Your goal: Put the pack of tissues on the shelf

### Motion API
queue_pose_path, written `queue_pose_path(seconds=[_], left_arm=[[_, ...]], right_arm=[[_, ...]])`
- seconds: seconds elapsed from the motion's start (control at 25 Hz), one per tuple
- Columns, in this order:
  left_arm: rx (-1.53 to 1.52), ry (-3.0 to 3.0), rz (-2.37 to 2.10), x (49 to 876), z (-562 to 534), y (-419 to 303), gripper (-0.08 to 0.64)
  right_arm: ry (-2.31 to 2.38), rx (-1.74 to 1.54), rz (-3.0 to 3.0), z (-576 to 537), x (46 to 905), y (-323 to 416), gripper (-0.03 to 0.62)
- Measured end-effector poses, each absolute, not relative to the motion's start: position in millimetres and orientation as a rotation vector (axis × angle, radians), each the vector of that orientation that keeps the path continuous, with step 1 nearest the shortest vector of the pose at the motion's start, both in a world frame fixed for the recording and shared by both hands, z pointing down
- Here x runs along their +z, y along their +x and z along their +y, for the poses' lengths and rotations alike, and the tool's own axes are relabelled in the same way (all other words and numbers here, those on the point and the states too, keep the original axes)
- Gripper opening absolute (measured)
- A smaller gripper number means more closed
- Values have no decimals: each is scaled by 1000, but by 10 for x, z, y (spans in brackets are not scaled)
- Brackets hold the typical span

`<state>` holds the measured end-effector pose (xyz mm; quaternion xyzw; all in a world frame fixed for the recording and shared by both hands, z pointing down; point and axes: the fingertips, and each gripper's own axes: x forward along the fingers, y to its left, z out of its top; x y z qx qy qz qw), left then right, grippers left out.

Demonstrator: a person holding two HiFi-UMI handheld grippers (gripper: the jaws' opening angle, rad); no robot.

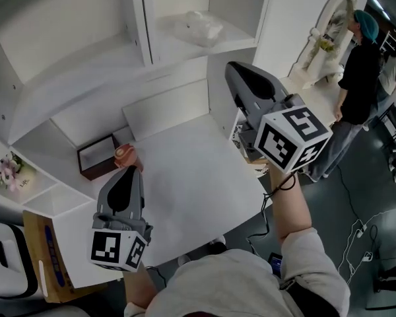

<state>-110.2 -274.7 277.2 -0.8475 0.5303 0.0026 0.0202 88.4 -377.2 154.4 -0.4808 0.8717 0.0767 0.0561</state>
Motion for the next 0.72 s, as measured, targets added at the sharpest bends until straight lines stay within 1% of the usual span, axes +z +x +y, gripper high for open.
queue_pose_path(seconds=[0.72], left_arm=[[42, -2793, 1370, 2796, -2573, -819, 0]], right_arm=[[-1521, 168, 2640, -2849, 2045, 806, -2]])
